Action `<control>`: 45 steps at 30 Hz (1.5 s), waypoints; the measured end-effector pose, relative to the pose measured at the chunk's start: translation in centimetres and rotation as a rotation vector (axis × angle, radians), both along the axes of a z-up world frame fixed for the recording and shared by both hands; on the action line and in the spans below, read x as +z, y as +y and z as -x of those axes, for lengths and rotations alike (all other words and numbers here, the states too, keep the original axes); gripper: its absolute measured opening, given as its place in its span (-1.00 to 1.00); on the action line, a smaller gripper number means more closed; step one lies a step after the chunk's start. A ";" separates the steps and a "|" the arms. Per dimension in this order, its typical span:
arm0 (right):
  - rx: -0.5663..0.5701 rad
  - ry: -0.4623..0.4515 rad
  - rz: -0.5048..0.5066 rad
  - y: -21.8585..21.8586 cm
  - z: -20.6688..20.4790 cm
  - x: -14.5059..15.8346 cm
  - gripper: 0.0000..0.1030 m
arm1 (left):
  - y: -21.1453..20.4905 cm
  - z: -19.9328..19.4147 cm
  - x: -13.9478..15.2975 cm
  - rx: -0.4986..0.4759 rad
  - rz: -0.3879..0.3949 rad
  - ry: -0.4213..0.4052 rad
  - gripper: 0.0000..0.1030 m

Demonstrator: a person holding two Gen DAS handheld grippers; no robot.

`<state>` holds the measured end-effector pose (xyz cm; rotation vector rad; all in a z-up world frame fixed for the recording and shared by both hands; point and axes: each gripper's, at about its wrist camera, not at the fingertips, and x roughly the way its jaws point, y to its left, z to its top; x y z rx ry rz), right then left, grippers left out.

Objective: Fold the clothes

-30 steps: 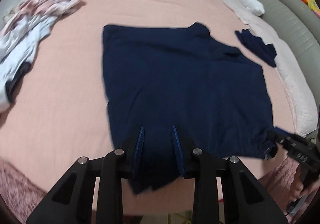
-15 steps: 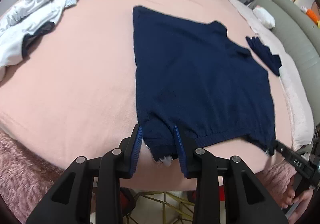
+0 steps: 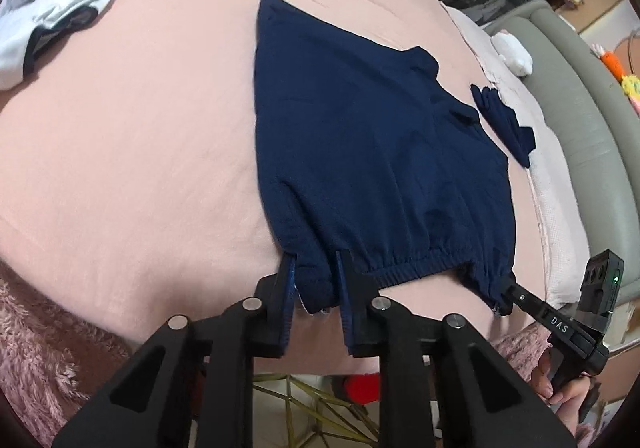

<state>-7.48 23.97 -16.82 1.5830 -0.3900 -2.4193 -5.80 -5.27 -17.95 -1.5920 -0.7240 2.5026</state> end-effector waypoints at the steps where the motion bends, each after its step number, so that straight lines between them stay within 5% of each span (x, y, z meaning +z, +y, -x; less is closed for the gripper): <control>1: 0.018 -0.002 -0.006 -0.7 0.1 -0.2 -0.75 | 0.2 -0.1 0.1 -0.002 0.009 0.007 -0.71; 9: 0.019 0.085 -0.049 -0.9 -2.4 2.6 -0.91 | 0.3 -1.0 1.3 0.012 0.079 0.015 -0.74; 12: 0.010 0.002 -0.077 -0.9 -2.1 0.8 -0.91 | 0.2 -0.6 -0.8 -0.002 0.078 -0.089 -0.71; 15: -0.013 -0.050 -0.067 -0.6 -1.9 -0.2 -0.87 | -1.0 -0.6 0.1 0.037 0.039 -0.087 -0.53; 19: -0.058 0.073 -0.104 0.0 -2.6 2.7 -0.68 | -1.6 0.1 3.1 0.055 0.174 0.025 -0.41; 23: -0.029 0.142 -0.128 -0.5 -0.2 4.1 -0.52 | 1.7 3.8 3.9 -0.136 0.210 0.114 -0.29; 26: 0.060 0.134 -0.151 -2.5 2.9 3.1 -0.50 | 4.9 6.1 1.7 -0.278 0.294 0.060 -0.29; 31: 0.027 0.032 -0.230 -2.0 4.7 -0.6 -0.55 | 3.1 5.6 0.2 -0.202 0.421 0.001 -0.26; 33: -0.031 0.041 -0.232 -0.4 3.8 -0.3 -0.58 | 1.2 5.0 0.4 -0.137 0.418 -0.001 -0.22; 35: -0.077 0.052 -0.268 0.7 3.1 0.0 -0.57 | -0.8 4.8 0.6 -0.074 0.329 0.003 -0.18; 39: -0.060 0.105 -0.187 -0.2 2.7 0.9 -0.53 | 1.2 5.2 1.6 -0.151 0.222 0.117 0.14; 42: 0.044 0.142 -0.138 -3.2 2.4 1.1 -0.31 | 3.9 5.6 0.3 -0.251 0.300 0.086 0.19; 45: 0.119 0.086 -0.221 -5.4 2.4 -0.6 -0.30 | 3.4 5.6 -0.7 -0.235 0.395 0.021 0.20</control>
